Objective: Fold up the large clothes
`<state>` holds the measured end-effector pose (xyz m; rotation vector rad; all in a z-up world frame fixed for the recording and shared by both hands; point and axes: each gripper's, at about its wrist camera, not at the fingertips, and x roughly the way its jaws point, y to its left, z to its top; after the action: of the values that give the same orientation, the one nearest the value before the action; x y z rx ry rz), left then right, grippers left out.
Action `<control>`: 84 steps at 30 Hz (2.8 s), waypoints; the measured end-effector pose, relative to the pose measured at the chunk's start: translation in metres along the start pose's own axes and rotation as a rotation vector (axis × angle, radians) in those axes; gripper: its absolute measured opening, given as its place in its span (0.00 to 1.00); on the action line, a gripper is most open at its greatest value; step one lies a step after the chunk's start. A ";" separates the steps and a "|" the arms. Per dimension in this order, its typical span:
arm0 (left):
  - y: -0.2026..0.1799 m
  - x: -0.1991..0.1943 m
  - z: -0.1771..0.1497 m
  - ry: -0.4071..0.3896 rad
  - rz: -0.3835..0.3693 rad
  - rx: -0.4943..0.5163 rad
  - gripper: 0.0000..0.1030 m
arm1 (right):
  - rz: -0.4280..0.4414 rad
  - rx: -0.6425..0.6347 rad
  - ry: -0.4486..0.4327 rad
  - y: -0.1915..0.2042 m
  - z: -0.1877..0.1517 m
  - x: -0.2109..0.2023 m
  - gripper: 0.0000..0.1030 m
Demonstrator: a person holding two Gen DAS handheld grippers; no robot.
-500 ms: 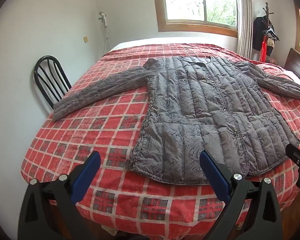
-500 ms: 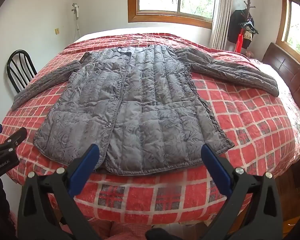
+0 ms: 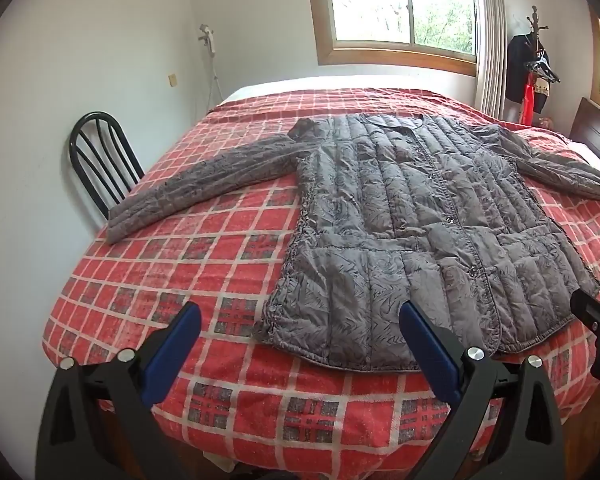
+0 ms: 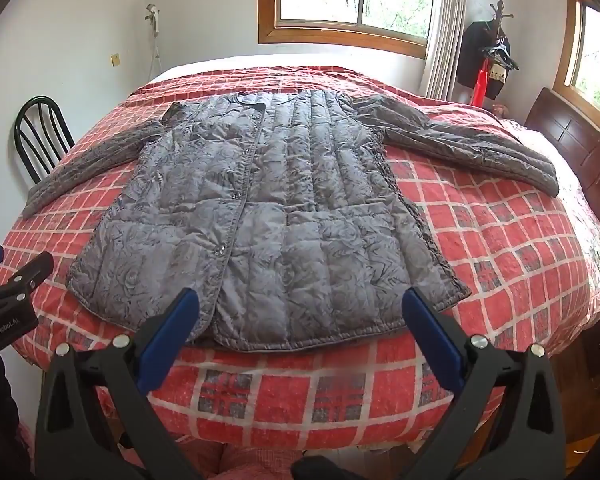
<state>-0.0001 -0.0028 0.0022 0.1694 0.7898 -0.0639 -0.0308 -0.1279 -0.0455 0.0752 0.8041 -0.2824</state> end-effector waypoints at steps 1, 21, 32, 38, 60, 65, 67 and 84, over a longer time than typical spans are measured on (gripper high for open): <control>0.000 0.000 0.000 0.000 0.000 0.001 0.96 | -0.001 -0.001 0.000 0.000 0.000 -0.001 0.98; 0.003 0.003 -0.001 0.000 -0.002 0.001 0.96 | -0.002 -0.001 0.006 0.000 0.000 0.002 0.98; 0.003 0.003 -0.001 0.001 -0.003 0.001 0.96 | -0.001 -0.002 0.005 0.000 -0.001 0.002 0.98; 0.003 0.003 -0.001 0.001 -0.002 0.001 0.96 | -0.001 -0.001 0.007 -0.001 -0.002 0.002 0.98; 0.003 0.003 -0.001 0.000 -0.002 0.002 0.96 | -0.001 -0.003 0.008 0.001 -0.002 0.003 0.98; 0.005 0.003 -0.001 0.000 -0.002 0.003 0.96 | -0.002 -0.005 0.007 0.001 -0.002 0.004 0.98; 0.006 0.003 -0.001 -0.001 -0.003 0.004 0.96 | 0.000 -0.006 0.007 0.002 -0.002 0.004 0.98; 0.017 0.017 -0.006 0.040 -0.051 0.015 0.96 | 0.026 -0.009 0.025 0.000 0.003 0.010 0.98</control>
<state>0.0100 0.0148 -0.0119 0.1652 0.8339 -0.1149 -0.0222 -0.1305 -0.0503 0.0807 0.8284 -0.2538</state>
